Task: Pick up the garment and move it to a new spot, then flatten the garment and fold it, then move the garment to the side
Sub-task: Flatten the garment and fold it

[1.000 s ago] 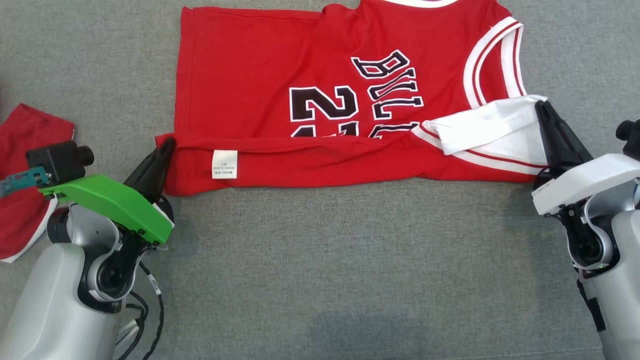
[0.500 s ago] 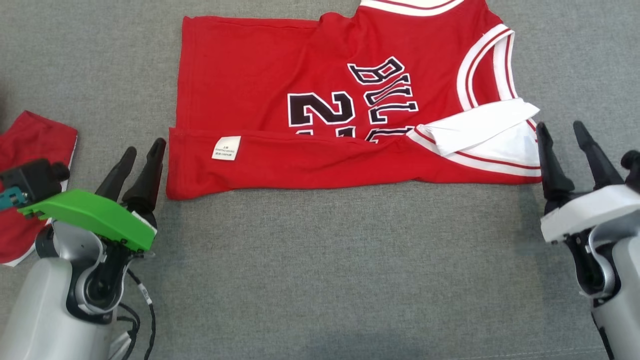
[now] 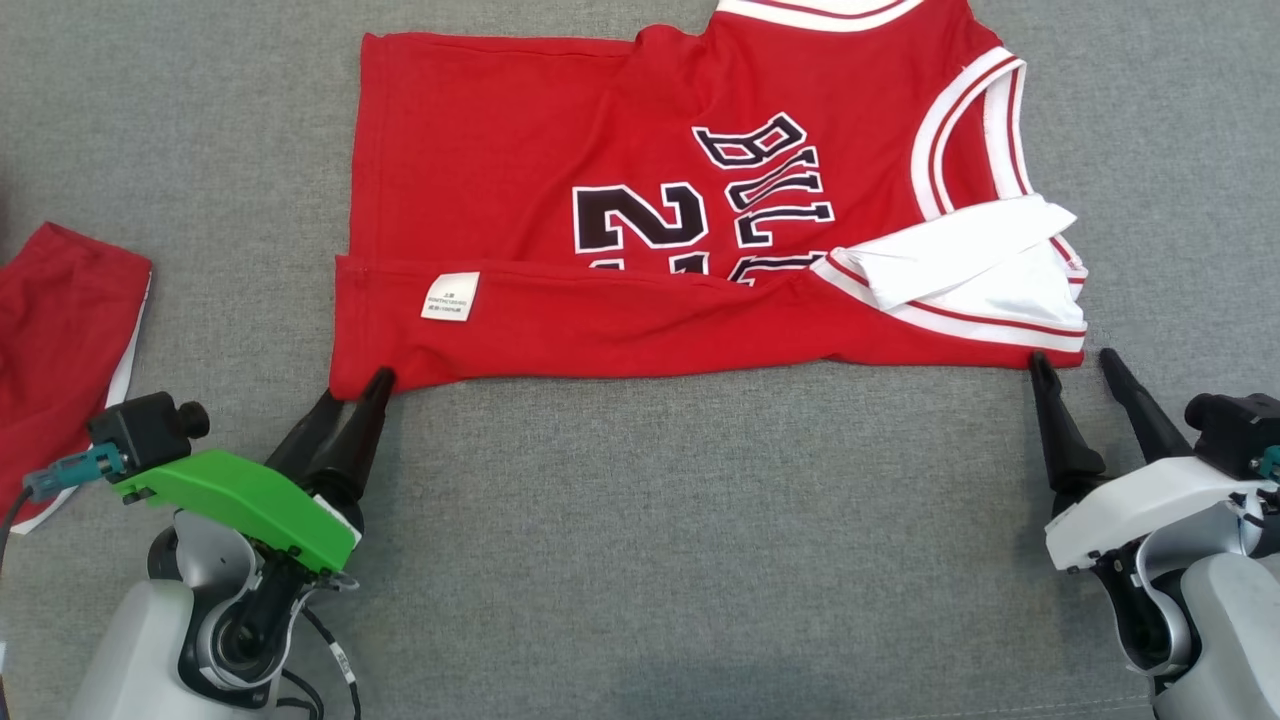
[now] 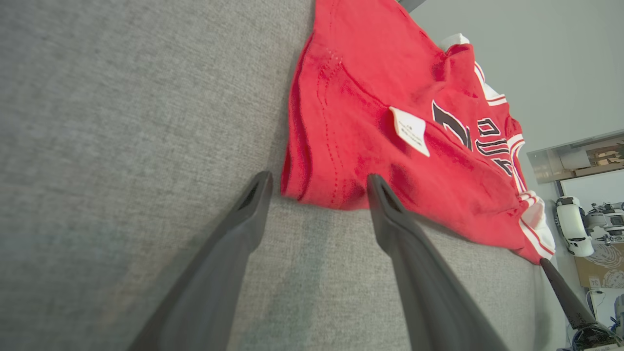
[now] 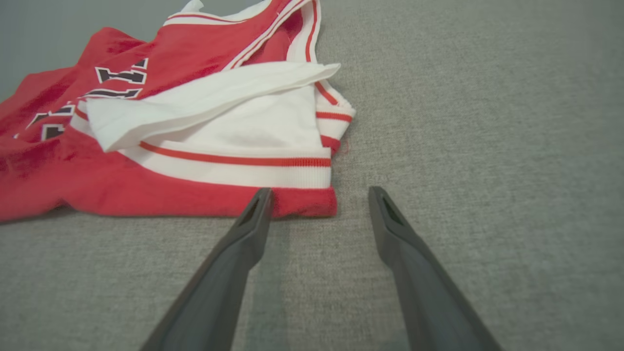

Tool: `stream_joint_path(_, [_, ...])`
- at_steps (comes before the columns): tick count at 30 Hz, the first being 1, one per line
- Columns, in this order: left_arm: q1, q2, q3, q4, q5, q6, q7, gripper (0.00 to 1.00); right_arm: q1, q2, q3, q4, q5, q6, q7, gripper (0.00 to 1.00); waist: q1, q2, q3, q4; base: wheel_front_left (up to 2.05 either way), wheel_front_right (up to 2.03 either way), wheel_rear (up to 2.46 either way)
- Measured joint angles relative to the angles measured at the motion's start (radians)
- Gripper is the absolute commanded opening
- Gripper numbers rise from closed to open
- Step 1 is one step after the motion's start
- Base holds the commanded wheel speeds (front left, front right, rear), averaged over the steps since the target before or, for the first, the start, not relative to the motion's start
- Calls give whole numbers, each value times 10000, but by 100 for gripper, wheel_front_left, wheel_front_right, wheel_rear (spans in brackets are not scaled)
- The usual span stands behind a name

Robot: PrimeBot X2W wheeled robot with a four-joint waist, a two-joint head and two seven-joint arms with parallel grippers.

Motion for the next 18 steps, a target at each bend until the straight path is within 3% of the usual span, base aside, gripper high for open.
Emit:
stream_joint_path(12, [-476, 0, -186, 399, -86, -59, 360, 100, -453, 201, 249, 495, 100, 186, 58, 100, 0, 0, 124, 13, 0, 0, 0])
stream_joint_path(13, [-503, 0, -190, 428, -88, -69, 407, 74, -467, 226, 247, 525, 148, 190, 59, 78, 0, 0, 125, 11, 0, 0, 0])
stream_joint_path(14, [-519, 0, -188, 451, -88, -96, 430, 33, -491, 265, 244, 568, 232, 211, 82, 39, 0, 0, 124, 8, 0, 0, 0])
stream_joint_path(15, [-528, 0, -186, 497, -88, -115, 430, 8, -524, 297, 244, 621, 322, 257, 98, 23, 0, 0, 123, 5, 0, 0, 0])
stream_joint_path(16, [-535, 0, -194, 554, -104, -146, 433, 0, -565, 316, 244, 671, 407, 278, 125, 4, 0, 0, 119, 3, 0, 0, 0])
stream_joint_path(18, [-546, -2, -257, 692, -148, -199, 514, 0, -618, 345, 249, 777, 573, 387, 186, 0, 0, 0, 102, -2, 0, 0, 0])
